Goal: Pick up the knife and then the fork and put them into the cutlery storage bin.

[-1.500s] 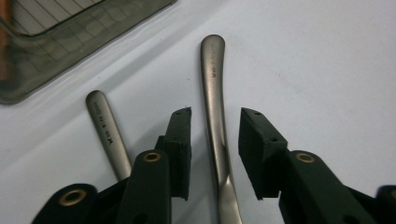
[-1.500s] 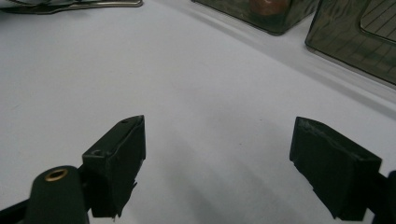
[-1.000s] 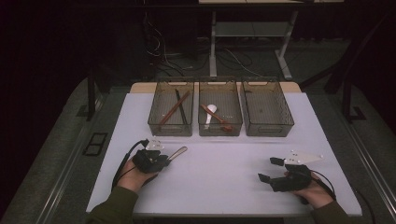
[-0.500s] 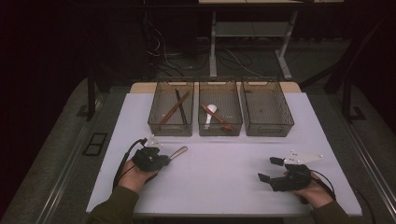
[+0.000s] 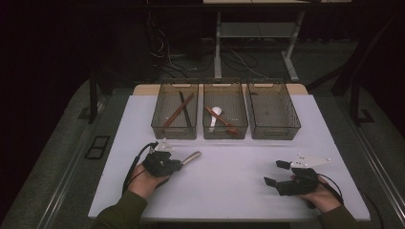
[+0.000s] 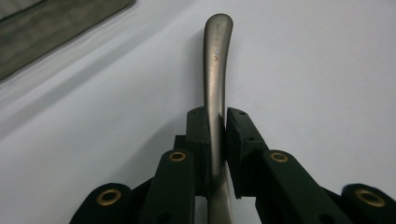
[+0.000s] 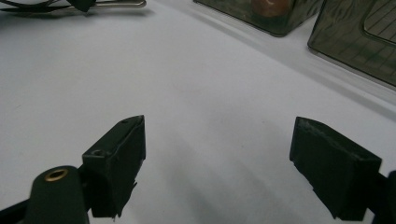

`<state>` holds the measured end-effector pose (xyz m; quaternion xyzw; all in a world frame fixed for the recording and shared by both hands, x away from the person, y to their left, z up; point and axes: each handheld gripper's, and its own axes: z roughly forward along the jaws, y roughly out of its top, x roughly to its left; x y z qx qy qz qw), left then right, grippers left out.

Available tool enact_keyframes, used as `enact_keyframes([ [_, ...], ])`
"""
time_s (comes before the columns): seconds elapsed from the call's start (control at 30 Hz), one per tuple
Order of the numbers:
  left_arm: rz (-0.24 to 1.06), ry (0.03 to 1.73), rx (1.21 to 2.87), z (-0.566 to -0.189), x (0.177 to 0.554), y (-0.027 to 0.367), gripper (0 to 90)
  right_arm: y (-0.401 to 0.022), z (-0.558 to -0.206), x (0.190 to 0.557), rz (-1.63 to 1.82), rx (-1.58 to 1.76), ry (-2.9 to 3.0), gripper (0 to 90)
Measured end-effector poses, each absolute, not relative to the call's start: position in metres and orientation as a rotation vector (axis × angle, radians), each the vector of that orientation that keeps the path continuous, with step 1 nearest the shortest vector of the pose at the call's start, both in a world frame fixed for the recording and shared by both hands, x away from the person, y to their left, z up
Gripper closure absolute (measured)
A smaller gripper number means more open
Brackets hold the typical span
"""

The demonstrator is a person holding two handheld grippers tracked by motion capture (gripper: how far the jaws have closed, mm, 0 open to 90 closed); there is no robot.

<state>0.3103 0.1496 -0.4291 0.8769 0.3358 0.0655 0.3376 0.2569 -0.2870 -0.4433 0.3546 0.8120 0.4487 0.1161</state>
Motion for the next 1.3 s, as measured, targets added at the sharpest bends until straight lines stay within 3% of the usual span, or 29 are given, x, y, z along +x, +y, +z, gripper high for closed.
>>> enact_keyframes([
  [0.43,0.102,0.641,2.326,-0.414,0.308,0.103,79.1,-0.283,-0.436,0.265,1.324,0.983,2.418,18.2],
  [0.77,0.058,0.392,2.379,-0.397,0.314,0.056,79.1,-0.273,-0.404,0.286,1.301,0.766,2.631,18.3],
  [1.3,0.007,0.089,2.444,-0.381,0.321,0.013,79.1,-0.21,-0.382,0.32,1.07,0.364,2.919,26.7],
])
